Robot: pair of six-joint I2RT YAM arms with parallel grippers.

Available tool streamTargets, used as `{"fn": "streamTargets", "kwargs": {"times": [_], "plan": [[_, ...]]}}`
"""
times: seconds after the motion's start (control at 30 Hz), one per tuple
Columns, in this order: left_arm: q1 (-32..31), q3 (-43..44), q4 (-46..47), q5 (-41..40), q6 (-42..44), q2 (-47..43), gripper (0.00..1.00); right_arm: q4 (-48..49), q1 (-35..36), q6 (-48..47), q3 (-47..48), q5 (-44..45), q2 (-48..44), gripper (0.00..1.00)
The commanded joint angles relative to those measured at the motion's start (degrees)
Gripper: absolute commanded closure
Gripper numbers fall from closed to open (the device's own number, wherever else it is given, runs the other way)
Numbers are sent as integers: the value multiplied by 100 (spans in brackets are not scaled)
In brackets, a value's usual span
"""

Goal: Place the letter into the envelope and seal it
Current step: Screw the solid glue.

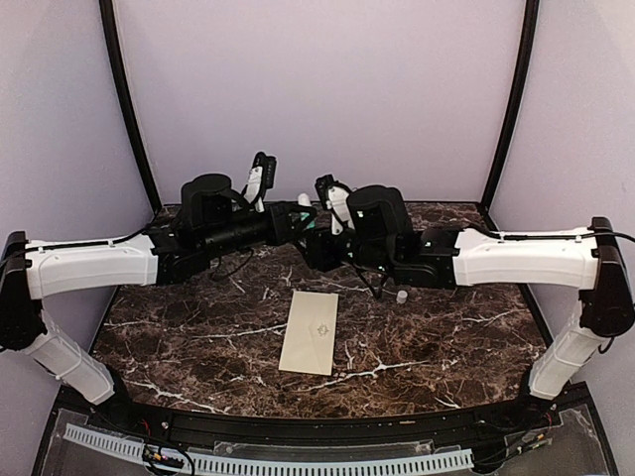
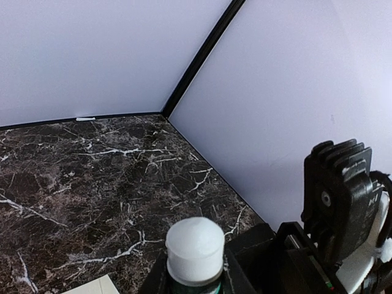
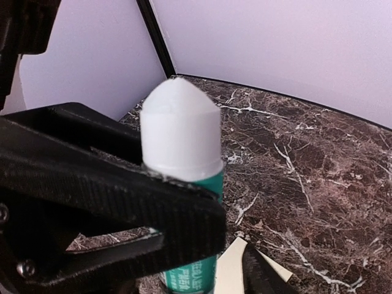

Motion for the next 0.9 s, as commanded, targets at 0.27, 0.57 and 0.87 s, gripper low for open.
{"fn": "streamTargets", "kwargs": {"times": [0.27,0.57,0.87], "plan": [[1053,629,-814,2373,252,-318,100,2664,-855,277,-2225,-2208,-1988,20],[1283,-170,594,3682,880,-919,97,4865,-1440,1219,-2505,-4601,-1545,34],[1409,-614,1714,4551,281,-1230,97,4714,-1016,1121,-1220,-5655,-352,45]]}}
